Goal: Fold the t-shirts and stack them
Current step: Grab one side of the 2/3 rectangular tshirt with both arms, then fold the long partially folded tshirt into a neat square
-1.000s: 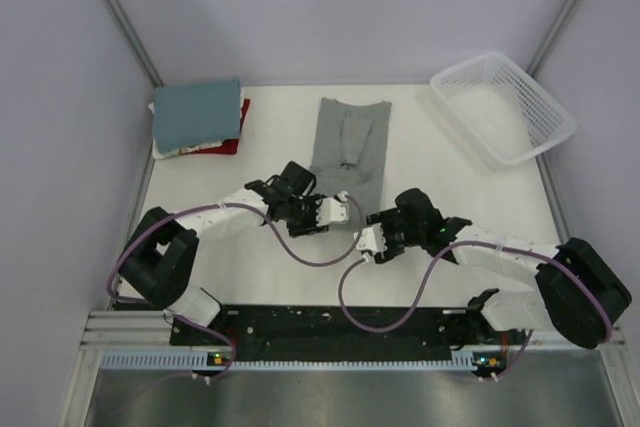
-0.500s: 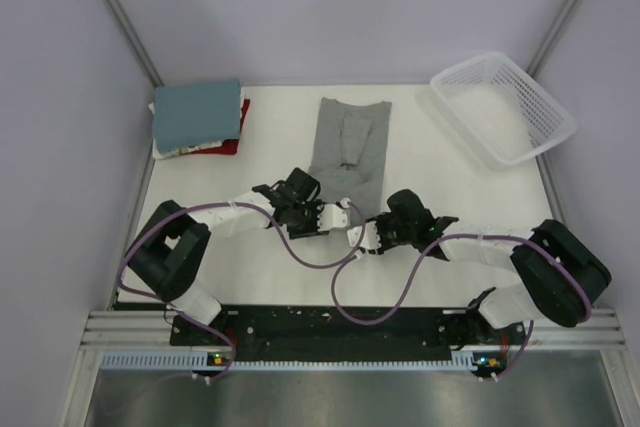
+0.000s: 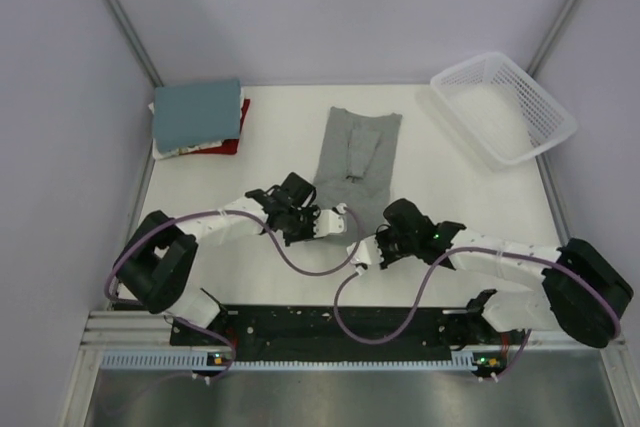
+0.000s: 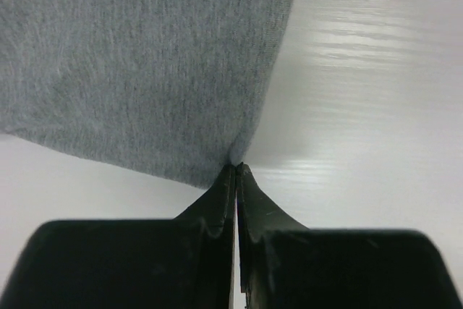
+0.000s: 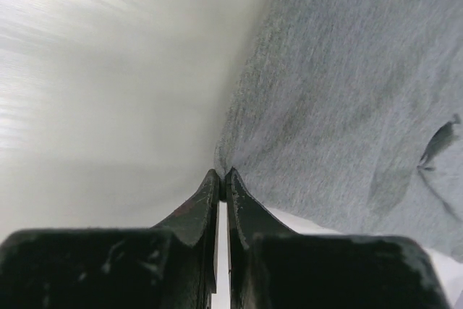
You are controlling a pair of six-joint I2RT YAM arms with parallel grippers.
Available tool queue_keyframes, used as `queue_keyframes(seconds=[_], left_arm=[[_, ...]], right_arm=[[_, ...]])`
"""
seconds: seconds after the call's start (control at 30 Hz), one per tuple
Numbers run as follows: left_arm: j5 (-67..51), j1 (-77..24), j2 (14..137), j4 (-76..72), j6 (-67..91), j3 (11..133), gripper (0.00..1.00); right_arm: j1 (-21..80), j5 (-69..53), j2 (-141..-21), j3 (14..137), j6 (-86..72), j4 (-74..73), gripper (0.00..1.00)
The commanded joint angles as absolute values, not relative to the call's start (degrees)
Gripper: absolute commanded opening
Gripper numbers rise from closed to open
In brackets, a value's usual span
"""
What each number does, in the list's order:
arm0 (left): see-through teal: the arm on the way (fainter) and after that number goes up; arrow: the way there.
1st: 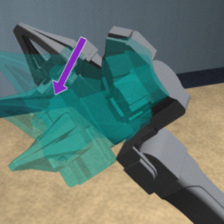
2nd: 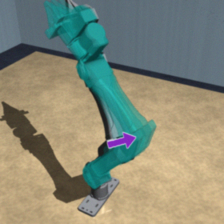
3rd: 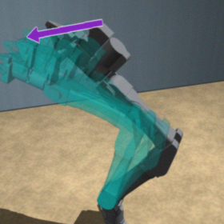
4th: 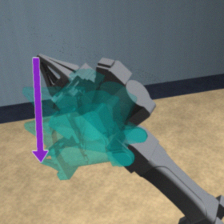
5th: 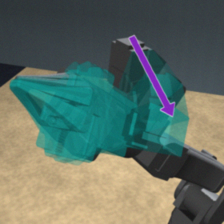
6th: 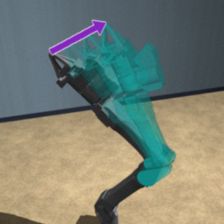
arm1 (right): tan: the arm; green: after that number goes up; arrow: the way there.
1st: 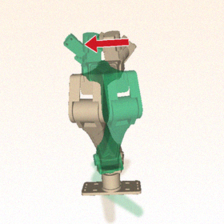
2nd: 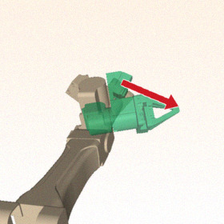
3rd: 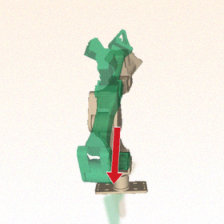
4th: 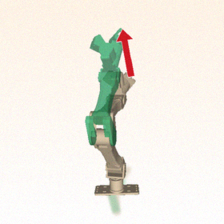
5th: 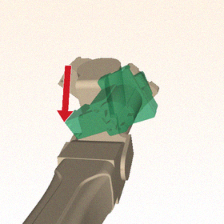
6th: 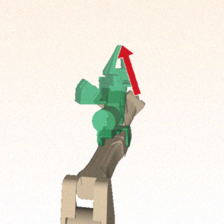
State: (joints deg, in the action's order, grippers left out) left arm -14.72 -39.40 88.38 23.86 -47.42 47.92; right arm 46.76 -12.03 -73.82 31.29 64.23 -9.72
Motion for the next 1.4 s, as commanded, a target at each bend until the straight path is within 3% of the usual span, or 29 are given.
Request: queue_keyframes(seconds=[0.0, 0.33, 0.87, 1.07, 1.37], left_arm=[[-19.24, -39.55, 81.23, 32.15, -45.18, 46.76, 0.00], [-25.57, -40.08, 69.44, 49.11, -46.06, 50.00, 0.00], [-18.03, -40.17, 61.70, 53.71, -39.47, 62.40, 0.00], [-9.33, -40.17, 65.12, 46.42, -34.28, 67.32, 0.00], [-1.68, -39.99, 73.29, 32.79, -33.31, 71.62, 0.00]], right_arm=[[50.18, -14.23, -64.88, 31.82, 61.44, -20.46, 0.00], [58.96, -15.03, -51.33, 35.94, 55.21, -36.02, 0.00], [62.32, -20.66, -46.67, 46.40, 43.43, -43.59, 0.00], [52.84, -25.91, -51.67, 50.01, 38.32, -42.20, 0.00], [33.86, -39.19, -54.14, 46.67, 34.02, -25.15, 0.00]])
